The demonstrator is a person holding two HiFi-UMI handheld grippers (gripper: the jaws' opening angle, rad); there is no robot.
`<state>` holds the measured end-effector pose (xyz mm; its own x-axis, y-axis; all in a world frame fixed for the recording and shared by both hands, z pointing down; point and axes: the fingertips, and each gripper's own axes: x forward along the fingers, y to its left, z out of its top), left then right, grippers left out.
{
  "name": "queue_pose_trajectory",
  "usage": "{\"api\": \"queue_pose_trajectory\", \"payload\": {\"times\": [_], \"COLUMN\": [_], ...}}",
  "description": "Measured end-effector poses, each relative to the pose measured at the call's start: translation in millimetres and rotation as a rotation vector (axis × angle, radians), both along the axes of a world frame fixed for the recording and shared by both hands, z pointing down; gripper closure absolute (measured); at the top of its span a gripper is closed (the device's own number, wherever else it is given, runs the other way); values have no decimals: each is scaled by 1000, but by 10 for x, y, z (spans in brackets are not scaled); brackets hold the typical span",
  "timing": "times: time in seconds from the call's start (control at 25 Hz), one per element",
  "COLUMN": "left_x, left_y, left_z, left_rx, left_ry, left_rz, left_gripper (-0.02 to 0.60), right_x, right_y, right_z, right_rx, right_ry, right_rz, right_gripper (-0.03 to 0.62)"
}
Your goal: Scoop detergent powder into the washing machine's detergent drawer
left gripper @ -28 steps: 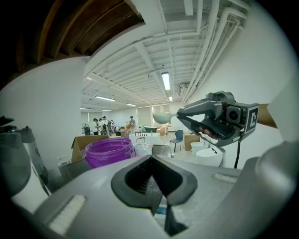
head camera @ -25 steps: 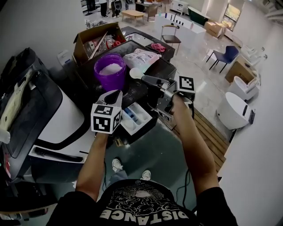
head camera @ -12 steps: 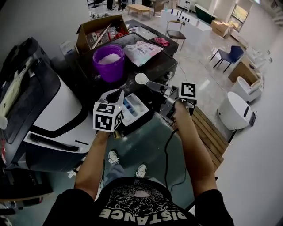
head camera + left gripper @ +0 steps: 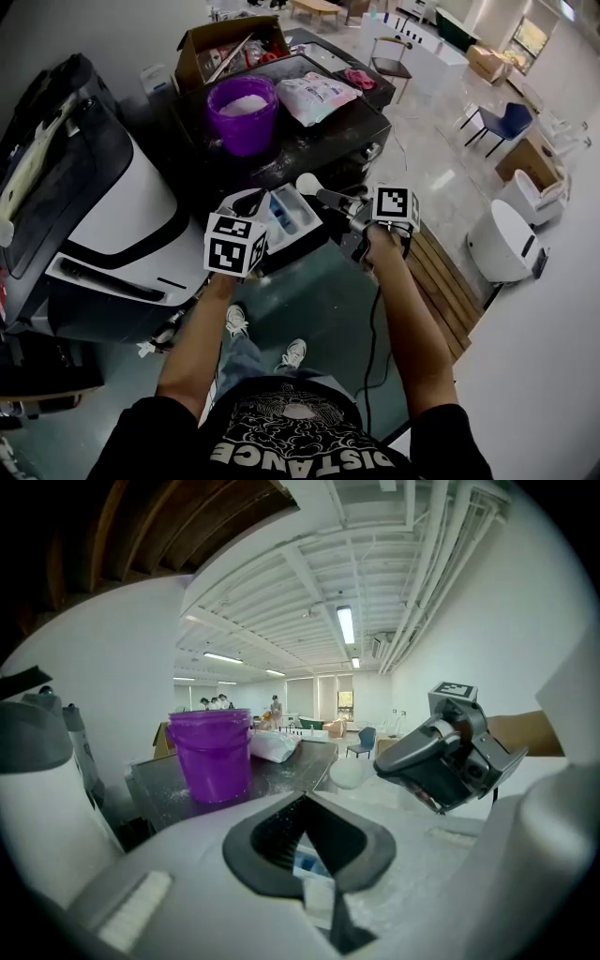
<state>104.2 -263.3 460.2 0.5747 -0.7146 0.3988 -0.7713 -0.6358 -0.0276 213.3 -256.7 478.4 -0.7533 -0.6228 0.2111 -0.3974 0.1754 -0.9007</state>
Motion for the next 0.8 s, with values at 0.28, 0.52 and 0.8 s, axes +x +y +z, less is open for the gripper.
{"api": "queue_pose_trajectory", "payload": {"times": [0.28,0.52,0.8], "left_x": [-32,-46,-41], "left_y": [17,12,38], "left_z": [223,334,453], "left_rx": [-39,-81,-104], "left_ry": [-12,19,8], "left_rz": [-7,-16,-13], "left_gripper": [580,580,580], "right_x": [-100,-47,-35], "right_y": [-14,-55,-41], "right_z": [379,670,912], "right_rx": [-11,-29,10], "right_ry": [185,326,597], "right_rz": [-57,-86,-199], "right_gripper": [559,559,559]}}
